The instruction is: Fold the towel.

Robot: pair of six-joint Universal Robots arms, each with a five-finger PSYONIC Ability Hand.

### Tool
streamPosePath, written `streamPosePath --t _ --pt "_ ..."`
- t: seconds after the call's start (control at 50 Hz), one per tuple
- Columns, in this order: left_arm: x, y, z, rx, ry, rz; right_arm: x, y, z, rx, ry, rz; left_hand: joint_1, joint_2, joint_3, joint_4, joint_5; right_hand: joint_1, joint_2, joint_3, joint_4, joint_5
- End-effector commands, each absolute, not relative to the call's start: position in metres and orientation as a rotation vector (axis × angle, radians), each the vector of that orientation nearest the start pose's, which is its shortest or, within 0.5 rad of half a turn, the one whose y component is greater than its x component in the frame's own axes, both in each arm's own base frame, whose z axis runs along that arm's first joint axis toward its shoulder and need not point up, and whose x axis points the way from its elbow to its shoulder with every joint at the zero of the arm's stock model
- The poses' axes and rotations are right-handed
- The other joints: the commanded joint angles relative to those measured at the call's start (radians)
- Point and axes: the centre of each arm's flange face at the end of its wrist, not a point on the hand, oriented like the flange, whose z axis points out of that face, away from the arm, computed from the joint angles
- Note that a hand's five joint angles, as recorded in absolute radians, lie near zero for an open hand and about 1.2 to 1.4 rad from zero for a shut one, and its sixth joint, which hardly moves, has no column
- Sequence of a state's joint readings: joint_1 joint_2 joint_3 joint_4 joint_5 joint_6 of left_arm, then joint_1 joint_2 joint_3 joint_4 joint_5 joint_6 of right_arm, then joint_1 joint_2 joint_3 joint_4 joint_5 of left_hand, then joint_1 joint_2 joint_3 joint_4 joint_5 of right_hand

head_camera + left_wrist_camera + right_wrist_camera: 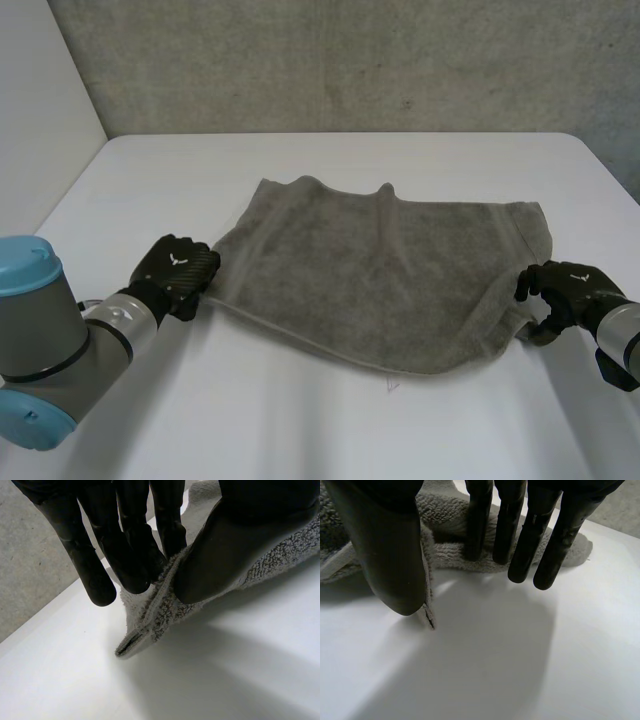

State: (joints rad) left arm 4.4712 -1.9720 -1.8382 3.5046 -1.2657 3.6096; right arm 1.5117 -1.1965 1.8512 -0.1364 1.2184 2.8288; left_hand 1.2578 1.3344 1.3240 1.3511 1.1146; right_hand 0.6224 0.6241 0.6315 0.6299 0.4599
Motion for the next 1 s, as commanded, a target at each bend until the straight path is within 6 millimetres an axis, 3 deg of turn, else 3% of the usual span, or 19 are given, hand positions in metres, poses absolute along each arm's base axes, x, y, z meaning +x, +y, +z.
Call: streamPosePath --t 0.02,0.32,0.4,0.44,0.56,0.62,0.66,0.68,0.7,0.72,0.76,0.78,0.82,0.84,0.86,0.88,0.9,0.92,1.0 --pt "-0.231 -0.273 0.136 1.173 2.337 -1.938 0.149 -0.305 0.129 -0.551 2.517 -1.543 0.138 0.062 0.072 0.045 0.107 0.026 0.025 0.017 0.019 0.014" --pt "-0.230 -0.273 0.138 1.172 2.340 -1.937 0.155 -0.302 0.129 -0.489 2.507 -1.497 0.138 0.062 0.072 0.045 0.107 0.047 0.045 0.038 0.039 0.035" --pt "-0.230 -0.273 0.138 1.172 2.340 -1.937 0.155 -0.303 0.129 -0.472 2.498 -1.491 0.138 0.062 0.072 0.045 0.107 0.276 0.274 0.267 0.268 0.264" --pt "-0.231 -0.273 0.138 1.171 2.337 -1.940 0.155 -0.305 0.129 -0.465 2.496 -1.491 0.138 0.062 0.072 0.045 0.107 0.673 0.671 0.664 0.665 0.661" --pt "-0.231 -0.278 0.144 1.154 2.324 -1.959 0.155 -0.310 0.136 -0.466 2.489 -1.507 0.138 0.062 0.072 0.045 0.107 0.774 0.772 0.765 0.766 0.762" --pt "-0.227 -0.284 0.164 1.094 2.316 -2.007 0.155 -0.315 0.156 -0.469 2.473 -1.536 0.138 0.062 0.072 0.045 0.107 0.774 0.772 0.765 0.766 0.762" --pt "-0.216 -0.293 0.193 0.973 2.331 -2.069 0.155 -0.319 0.207 -0.484 2.403 -1.670 0.138 0.062 0.072 0.045 0.107 0.774 0.772 0.765 0.766 0.762" --pt "-0.216 -0.293 0.193 0.972 2.331 -2.069 0.155 -0.319 0.207 -0.484 2.402 -1.670 0.138 0.062 0.072 0.045 0.107 0.774 0.772 0.765 0.766 0.762" --pt "-0.212 -0.293 0.211 0.921 2.333 -2.107 0.154 -0.318 0.235 -0.494 2.358 -1.748 0.138 0.062 0.072 0.045 0.107 0.774 0.772 0.765 0.766 0.762" --pt "-0.212 -0.293 0.211 0.921 2.333 -2.107 0.154 -0.318 0.235 -0.494 2.358 -1.749 0.138 0.062 0.072 0.045 0.107 0.774 0.772 0.765 0.766 0.762" --pt "-0.206 -0.290 0.253 0.835 2.304 -2.212 0.154 -0.315 0.289 -0.522 2.260 -1.910 0.138 0.062 0.072 0.045 0.107 0.774 0.772 0.765 0.766 0.762" --pt "-0.206 -0.290 0.254 0.834 2.304 -2.212 0.154 -0.315 0.289 -0.522 2.259 -1.911 0.138 0.062 0.072 0.045 0.107 0.774 0.772 0.765 0.766 0.762" --pt "-0.204 -0.281 0.300 0.774 2.221 -2.354 0.155 -0.305 0.344 -0.554 2.152 -2.066 0.138 0.062 0.072 0.045 0.107 0.774 0.772 0.765 0.766 0.762" --pt "-0.204 -0.281 0.300 0.774 2.220 -2.355 0.155 -0.305 0.344 -0.554 2.151 -2.067 0.138 0.062 0.072 0.045 0.107 0.774 0.772 0.765 0.766 0.762" --pt "-0.202 -0.276 0.324 0.742 2.159 -2.429 0.154 -0.297 0.372 -0.561 2.102 -2.136 0.138 0.062 0.072 0.045 0.107 0.774 0.772 0.765 0.766 0.762" --pt "-0.200 -0.271 0.346 0.715 2.100 -2.496 0.154 -0.297 0.373 -0.561 2.102 -2.137 0.138 0.062 0.072 0.045 0.107 0.774 0.772 0.765 0.766 0.762" --pt "-0.200 -0.271 0.347 0.715 2.099 -2.496 0.154 -0.288 0.397 -0.581 2.066 -2.189 0.138 0.062 0.072 0.045 0.107 0.774 0.772 0.765 0.766 0.762" --pt "-0.198 -0.265 0.366 0.691 2.054 -2.548 0.154 -0.279 0.418 -0.607 2.047 -2.230 0.138 0.062 0.072 0.045 0.107 0.774 0.772 0.765 0.766 0.762" --pt "-0.194 -0.258 0.393 0.658 2.005 -2.606 0.154 -0.266 0.445 -0.696 2.055 -2.271 0.138 0.062 0.072 0.045 0.107 0.774 0.772 0.765 0.766 0.762"
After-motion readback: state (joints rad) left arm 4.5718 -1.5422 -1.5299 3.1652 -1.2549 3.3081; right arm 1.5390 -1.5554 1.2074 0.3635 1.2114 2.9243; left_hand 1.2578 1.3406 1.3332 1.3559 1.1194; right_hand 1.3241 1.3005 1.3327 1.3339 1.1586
